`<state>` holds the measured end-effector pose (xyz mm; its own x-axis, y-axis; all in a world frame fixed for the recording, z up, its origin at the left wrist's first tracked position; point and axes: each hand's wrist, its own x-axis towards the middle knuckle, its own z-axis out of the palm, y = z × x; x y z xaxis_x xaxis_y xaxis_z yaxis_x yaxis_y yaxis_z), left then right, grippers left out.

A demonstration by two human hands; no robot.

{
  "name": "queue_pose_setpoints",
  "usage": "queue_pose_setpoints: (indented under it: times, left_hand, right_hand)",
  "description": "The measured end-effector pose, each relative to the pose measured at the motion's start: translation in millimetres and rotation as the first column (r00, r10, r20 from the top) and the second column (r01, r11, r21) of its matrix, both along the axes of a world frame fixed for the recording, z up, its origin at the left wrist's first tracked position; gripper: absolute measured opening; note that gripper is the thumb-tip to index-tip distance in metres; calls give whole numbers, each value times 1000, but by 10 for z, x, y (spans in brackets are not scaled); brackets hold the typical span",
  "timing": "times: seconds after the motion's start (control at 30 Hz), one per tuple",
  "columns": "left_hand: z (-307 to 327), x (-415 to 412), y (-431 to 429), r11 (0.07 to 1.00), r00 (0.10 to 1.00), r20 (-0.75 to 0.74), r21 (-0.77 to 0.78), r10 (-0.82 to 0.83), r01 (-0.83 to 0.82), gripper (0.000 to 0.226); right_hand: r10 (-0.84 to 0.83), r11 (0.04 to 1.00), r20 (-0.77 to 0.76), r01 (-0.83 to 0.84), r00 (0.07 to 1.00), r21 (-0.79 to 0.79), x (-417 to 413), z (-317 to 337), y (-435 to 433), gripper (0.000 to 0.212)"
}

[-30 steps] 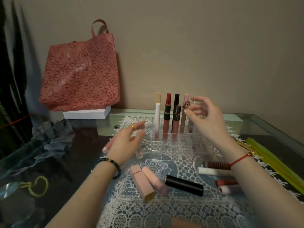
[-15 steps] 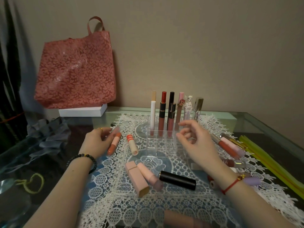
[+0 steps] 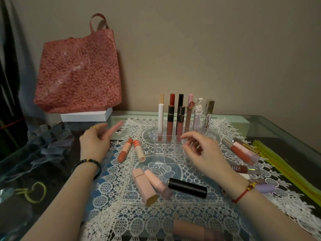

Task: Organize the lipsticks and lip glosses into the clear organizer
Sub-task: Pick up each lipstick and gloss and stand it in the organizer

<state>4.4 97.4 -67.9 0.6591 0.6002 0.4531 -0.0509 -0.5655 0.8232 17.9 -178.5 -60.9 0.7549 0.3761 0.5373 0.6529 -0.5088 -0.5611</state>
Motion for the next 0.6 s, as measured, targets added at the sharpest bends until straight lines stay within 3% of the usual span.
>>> queue_pose_setpoints:
  times: [0.07, 0.13, 0.2, 0.3, 0.47, 0.6]
  left_hand:
    - [93, -10, -79, 961, 984, 163, -254, -71, 111, 44]
    - [187, -26, -223, 808, 923, 318, -472, -216, 351, 34]
    - [250, -39, -391, 648, 840, 402, -538, -365, 539, 32]
    - [265, -79, -655, 544, 730, 414, -488, -544, 682, 39]
    - [183, -151, -964, 556, 648, 305, -340, -698, 758, 43]
    - [136, -187, -1070, 567, 619, 261, -251, -741, 784, 43]
  right_hand:
    - [-7, 1000, 14, 7, 1000, 22, -9, 21, 1, 22]
    - [4, 998, 23, -5, 1000, 68, -25, 48, 4, 23]
    - [31, 989, 8, -32, 999, 143, -52, 83, 19, 26]
    - [94, 948, -60, -71, 994, 309, -103, 133, 54, 33]
    - [192, 855, -142, -94, 971, 510, -148, 181, 104, 38]
    - [247, 806, -170, -105, 954, 582, -174, 180, 124, 29]
